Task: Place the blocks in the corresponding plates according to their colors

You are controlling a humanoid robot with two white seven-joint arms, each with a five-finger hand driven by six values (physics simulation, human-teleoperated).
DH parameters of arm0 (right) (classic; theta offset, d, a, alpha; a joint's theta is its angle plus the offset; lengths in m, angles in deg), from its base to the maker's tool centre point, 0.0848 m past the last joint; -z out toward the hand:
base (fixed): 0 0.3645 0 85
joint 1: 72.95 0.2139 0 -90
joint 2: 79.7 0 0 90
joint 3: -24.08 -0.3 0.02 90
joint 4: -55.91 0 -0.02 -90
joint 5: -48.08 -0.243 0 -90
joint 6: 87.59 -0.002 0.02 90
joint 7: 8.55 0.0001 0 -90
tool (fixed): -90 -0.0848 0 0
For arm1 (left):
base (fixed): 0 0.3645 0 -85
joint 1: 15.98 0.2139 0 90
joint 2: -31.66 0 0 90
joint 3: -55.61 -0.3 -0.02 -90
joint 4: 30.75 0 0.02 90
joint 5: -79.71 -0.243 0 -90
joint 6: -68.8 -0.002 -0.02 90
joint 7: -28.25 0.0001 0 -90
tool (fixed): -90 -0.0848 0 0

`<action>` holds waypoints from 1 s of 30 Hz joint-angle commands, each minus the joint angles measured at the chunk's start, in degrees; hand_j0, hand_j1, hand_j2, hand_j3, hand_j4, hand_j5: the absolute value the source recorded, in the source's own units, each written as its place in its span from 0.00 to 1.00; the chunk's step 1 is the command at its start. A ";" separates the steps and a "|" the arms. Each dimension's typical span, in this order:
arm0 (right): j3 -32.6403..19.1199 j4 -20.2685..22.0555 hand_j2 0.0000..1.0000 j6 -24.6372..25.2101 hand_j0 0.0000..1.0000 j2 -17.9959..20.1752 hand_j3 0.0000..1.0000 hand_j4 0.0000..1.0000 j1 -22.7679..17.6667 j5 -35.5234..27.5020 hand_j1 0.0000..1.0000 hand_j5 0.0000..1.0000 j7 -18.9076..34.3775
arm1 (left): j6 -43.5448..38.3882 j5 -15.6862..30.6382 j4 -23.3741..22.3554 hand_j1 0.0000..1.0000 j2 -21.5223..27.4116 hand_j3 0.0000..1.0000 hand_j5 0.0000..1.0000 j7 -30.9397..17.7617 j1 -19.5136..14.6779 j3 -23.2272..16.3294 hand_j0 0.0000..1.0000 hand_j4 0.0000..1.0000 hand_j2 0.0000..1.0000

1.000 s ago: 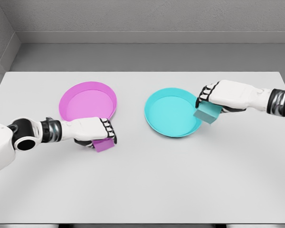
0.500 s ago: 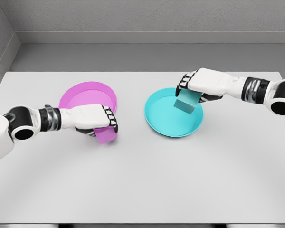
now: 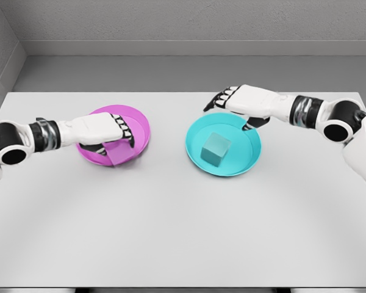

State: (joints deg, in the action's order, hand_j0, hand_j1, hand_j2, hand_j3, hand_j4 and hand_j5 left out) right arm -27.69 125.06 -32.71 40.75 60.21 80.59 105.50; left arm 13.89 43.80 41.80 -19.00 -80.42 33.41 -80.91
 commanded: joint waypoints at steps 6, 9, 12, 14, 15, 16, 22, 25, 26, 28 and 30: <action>-7.90 2.48 1.00 0.12 1.00 8.48 1.00 1.00 -1.14 -1.83 1.00 1.00 -1.10 | -0.09 0.32 -4.78 0.61 -0.23 0.61 0.61 0.04 -1.76 0.29 0.61 0.61 0.61; -15.29 2.57 1.00 0.12 1.00 10.07 1.00 1.00 -3.34 -2.62 1.00 1.00 -1.28 | -0.09 0.32 -6.72 0.61 -0.58 0.61 0.61 0.04 -2.55 0.29 0.61 0.61 0.61; -18.98 3.45 1.00 0.12 1.00 10.77 1.00 1.00 -6.76 -4.73 1.00 1.00 -2.51 | -0.09 0.32 -8.91 0.61 -0.84 0.61 0.61 0.04 -3.60 0.29 0.61 0.61 0.61; -24.95 7.22 1.00 0.12 1.00 11.12 1.00 1.00 -12.03 -4.82 1.00 1.00 -2.51 | -0.09 0.32 -10.32 0.61 -1.02 0.61 0.61 0.04 -4.13 0.37 0.61 0.61 0.61; -28.20 9.07 1.00 0.12 1.00 11.12 1.00 1.00 -15.11 -4.73 1.00 1.00 -2.51 | -0.09 0.32 -11.11 0.61 -1.55 0.61 0.61 0.12 -4.22 0.37 0.61 0.61 0.61; -30.93 10.30 1.00 0.12 1.00 11.03 1.00 1.00 -17.66 -4.73 1.00 1.00 -2.51 | -0.09 0.23 -11.64 0.62 -2.34 0.62 0.62 0.04 -4.48 0.29 0.62 0.62 0.62; -35.59 10.39 1.00 0.12 1.00 10.86 1.00 1.00 -21.97 -4.73 1.00 1.00 -2.42 | -0.09 0.23 -15.59 0.70 -5.24 0.70 0.70 0.13 -6.06 0.29 0.70 0.70 0.70; -35.59 10.39 1.00 0.12 1.00 10.59 1.00 1.00 -23.38 -4.73 1.00 1.00 -2.33 | -0.09 0.40 -15.42 1.00 -5.59 1.00 1.00 0.74 -6.06 0.37 1.00 1.00 1.00; -35.59 10.39 1.00 0.12 1.00 10.51 1.00 1.00 -23.47 -4.73 1.00 1.00 -2.33 | -0.09 0.40 -15.50 1.00 -5.59 1.00 1.00 0.74 -6.06 0.37 1.00 1.00 1.00; -35.51 10.39 1.00 0.12 1.00 10.51 1.00 1.00 -23.99 -4.73 1.00 1.00 -2.25 | -0.09 0.40 -15.59 1.00 -5.68 1.00 1.00 0.74 -6.15 0.64 1.00 1.00 1.00; -35.59 10.39 1.00 0.12 1.00 10.15 1.00 1.00 -24.26 -4.73 1.00 1.00 -2.25 | -0.09 0.67 -15.59 1.00 -5.94 1.00 1.00 0.74 -6.24 0.64 1.00 1.00 1.00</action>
State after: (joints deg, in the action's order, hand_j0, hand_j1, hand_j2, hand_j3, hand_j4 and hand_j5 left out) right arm -63.12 135.40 -32.71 51.10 35.86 76.26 103.27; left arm 13.89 44.03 26.33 -24.71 -79.76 27.17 -80.42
